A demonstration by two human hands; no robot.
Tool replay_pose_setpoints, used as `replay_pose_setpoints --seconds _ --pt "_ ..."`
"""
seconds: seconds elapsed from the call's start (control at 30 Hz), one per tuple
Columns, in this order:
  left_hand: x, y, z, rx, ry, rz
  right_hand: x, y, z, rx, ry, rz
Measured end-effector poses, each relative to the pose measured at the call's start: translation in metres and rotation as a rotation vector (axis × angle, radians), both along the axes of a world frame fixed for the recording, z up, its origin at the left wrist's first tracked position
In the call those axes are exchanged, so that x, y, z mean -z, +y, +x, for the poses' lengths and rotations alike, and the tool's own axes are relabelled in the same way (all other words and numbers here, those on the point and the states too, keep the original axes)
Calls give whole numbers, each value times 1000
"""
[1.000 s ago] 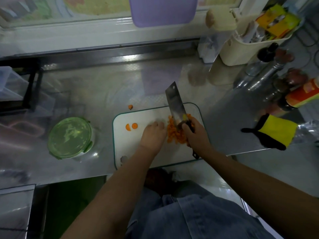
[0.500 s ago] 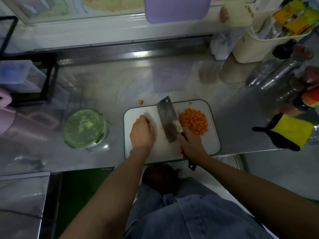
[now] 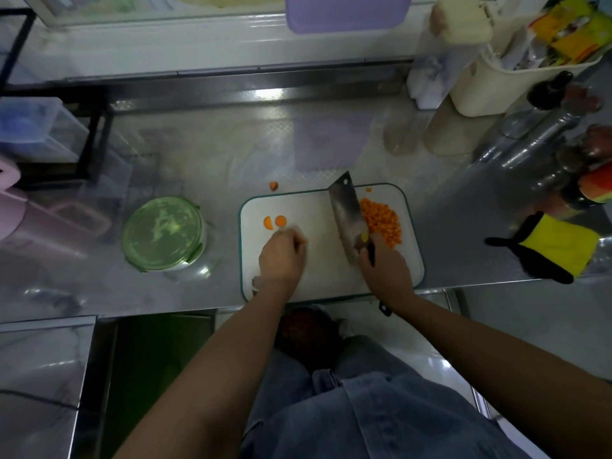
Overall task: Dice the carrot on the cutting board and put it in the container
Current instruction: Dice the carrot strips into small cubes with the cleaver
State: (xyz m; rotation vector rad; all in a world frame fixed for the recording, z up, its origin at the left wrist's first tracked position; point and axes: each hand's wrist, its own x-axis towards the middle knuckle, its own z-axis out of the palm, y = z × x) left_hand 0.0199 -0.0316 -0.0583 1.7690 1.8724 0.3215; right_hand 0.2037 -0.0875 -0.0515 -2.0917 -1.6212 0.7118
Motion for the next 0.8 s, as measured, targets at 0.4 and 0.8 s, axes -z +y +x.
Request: replay_pose_setpoints --seconds 0.4,0.8 --pt "8 4 14 80 75 39 -6 15 -5 -155 -34 25" --pt "6 3 20 168 58 95 -3 10 -17 -278 -120 54"
